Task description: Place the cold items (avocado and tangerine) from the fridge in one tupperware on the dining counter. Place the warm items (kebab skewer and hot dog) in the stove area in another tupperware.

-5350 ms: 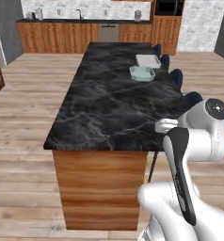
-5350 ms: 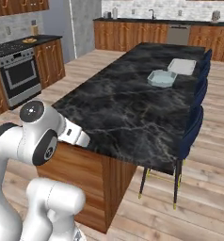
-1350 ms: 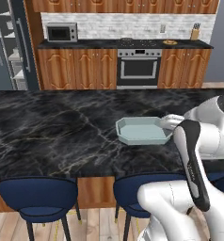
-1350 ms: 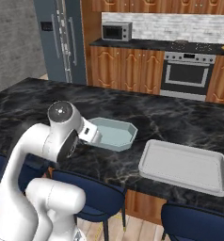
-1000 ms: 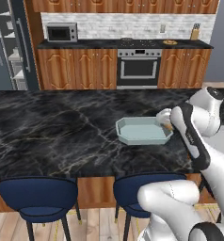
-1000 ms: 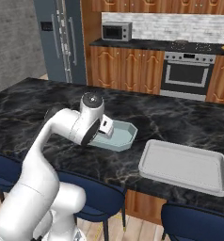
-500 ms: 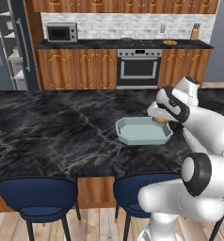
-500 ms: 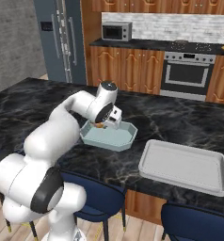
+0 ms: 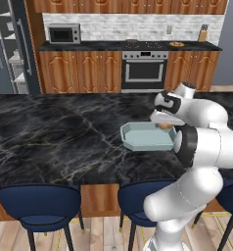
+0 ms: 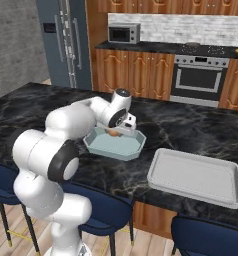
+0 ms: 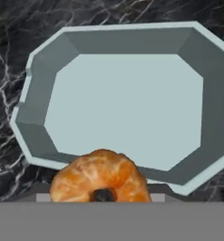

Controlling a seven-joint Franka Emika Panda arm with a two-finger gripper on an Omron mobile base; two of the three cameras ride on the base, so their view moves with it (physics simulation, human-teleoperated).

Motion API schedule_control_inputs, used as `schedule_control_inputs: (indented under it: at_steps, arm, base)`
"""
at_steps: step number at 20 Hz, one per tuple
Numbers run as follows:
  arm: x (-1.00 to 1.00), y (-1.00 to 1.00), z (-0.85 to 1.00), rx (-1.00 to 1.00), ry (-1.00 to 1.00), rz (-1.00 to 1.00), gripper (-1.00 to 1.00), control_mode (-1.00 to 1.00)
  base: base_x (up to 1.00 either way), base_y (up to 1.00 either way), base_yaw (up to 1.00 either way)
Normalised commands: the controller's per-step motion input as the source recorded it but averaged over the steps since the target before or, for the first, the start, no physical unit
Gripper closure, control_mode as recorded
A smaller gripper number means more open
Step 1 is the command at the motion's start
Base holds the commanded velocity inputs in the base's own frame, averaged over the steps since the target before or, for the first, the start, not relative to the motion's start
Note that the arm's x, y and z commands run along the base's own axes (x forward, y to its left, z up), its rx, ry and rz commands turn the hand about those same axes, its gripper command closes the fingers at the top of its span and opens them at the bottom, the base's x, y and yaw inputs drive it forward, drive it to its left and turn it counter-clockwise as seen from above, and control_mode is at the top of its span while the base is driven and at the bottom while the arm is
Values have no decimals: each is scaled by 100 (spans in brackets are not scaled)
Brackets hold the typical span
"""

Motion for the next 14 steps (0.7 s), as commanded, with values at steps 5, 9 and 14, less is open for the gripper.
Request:
schedule_control_inputs:
  at_steps: [5, 9, 14]
  arm:
    - [34, 0, -48, -18, 5, 0, 100, -100]
    - [23, 0, -48, -16, 8, 0, 100, -100]
    - [18, 0, -38, -5, 4, 0, 100, -100]
  base:
    - [0, 0, 0]
    - [0, 0, 0]
    - [0, 0, 0]
